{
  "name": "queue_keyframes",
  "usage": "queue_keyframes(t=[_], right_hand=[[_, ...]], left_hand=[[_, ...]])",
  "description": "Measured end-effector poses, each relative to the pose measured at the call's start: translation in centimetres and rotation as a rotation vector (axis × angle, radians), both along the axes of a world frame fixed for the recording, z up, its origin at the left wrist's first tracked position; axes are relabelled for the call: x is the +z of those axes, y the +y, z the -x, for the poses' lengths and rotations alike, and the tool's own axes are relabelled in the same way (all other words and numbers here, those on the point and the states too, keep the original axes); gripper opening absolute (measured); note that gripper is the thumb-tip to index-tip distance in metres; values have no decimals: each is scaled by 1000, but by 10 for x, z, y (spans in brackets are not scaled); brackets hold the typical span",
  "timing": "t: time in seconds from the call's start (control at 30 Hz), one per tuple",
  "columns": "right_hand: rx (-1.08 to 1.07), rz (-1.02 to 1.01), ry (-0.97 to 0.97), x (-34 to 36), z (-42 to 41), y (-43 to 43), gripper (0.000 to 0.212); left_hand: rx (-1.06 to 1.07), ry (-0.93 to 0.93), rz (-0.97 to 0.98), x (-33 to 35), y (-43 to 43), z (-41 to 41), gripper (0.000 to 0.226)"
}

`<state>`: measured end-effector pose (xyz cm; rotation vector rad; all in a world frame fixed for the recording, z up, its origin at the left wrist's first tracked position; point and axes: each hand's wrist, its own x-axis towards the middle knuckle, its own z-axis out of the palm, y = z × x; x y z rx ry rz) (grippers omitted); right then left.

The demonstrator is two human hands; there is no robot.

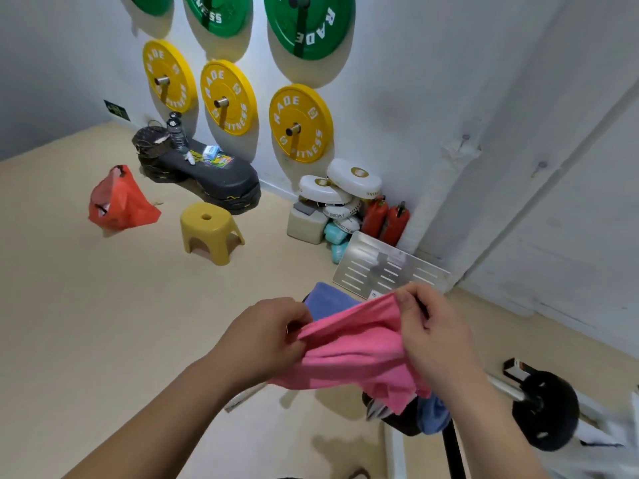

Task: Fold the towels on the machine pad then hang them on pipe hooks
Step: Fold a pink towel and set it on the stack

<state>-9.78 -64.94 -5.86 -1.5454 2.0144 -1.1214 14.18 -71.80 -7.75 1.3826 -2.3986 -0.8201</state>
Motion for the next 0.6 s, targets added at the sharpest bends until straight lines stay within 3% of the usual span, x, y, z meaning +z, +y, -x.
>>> queue_keyframes(t=[0.1,0.17,0.27,0.47,0.6], right_hand=[[-155,-37,-51,-15,14,4,21],[-218,-68,-49,-22,21,10,21],[-268,-77,-31,-22,23,18,21],[-326,-65,-83,-15,33,27,20],[-335,-35,-76,3,51,33,20]], left_hand=[[-11,-78,-69,-13,3,-21,18],[15,-89,-31,-17,3,-29,5],[97,-87,59,-17,7,-28,23],[230,145,-132,0,25,-21,12],[216,15,-19,3,32,-9,25]])
